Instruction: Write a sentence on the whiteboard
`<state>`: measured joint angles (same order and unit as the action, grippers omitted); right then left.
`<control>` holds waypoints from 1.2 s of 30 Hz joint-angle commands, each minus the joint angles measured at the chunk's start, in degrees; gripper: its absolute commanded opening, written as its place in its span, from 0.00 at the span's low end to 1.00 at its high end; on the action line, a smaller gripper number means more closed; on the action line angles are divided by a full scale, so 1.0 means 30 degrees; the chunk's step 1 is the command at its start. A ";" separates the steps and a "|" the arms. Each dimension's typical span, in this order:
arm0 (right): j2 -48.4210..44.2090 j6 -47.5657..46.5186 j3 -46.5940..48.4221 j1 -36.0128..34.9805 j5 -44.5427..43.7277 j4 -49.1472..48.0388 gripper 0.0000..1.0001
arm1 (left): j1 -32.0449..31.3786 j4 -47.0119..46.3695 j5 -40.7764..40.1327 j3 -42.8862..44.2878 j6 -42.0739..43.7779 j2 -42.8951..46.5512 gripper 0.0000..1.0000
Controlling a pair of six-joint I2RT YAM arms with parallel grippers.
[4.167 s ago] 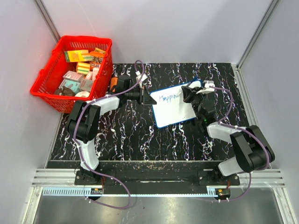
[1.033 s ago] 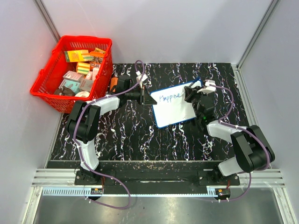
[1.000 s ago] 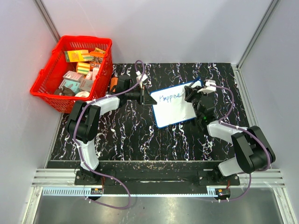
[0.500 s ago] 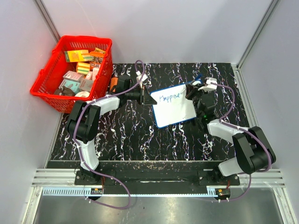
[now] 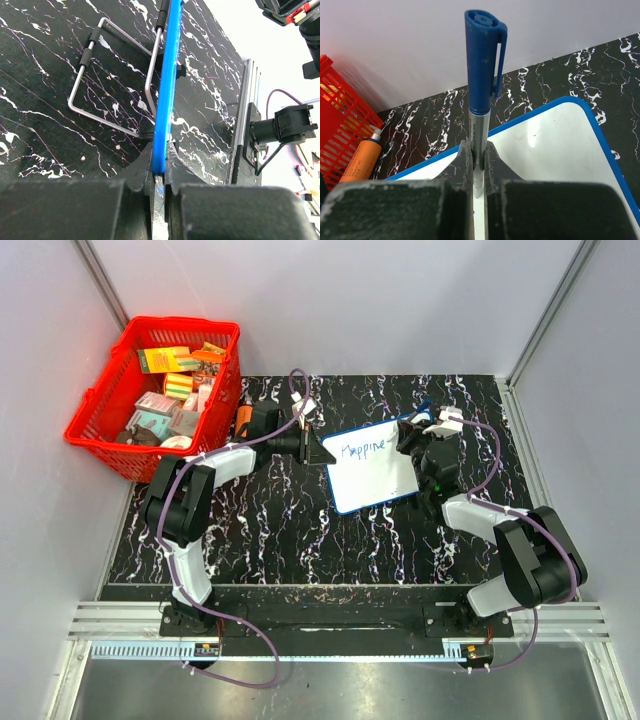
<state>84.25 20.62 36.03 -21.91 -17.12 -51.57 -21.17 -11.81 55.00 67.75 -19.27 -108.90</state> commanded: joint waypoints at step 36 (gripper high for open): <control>0.0424 -0.0165 -0.0203 0.0155 0.1283 0.0023 0.00 | -0.0327 0.1330 -0.2426 -0.0638 0.2379 -0.0232 0.00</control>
<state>85.25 20.64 36.29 -21.69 -15.03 -52.40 -21.17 -11.64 54.87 67.75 -19.31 -108.90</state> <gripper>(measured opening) 0.059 0.080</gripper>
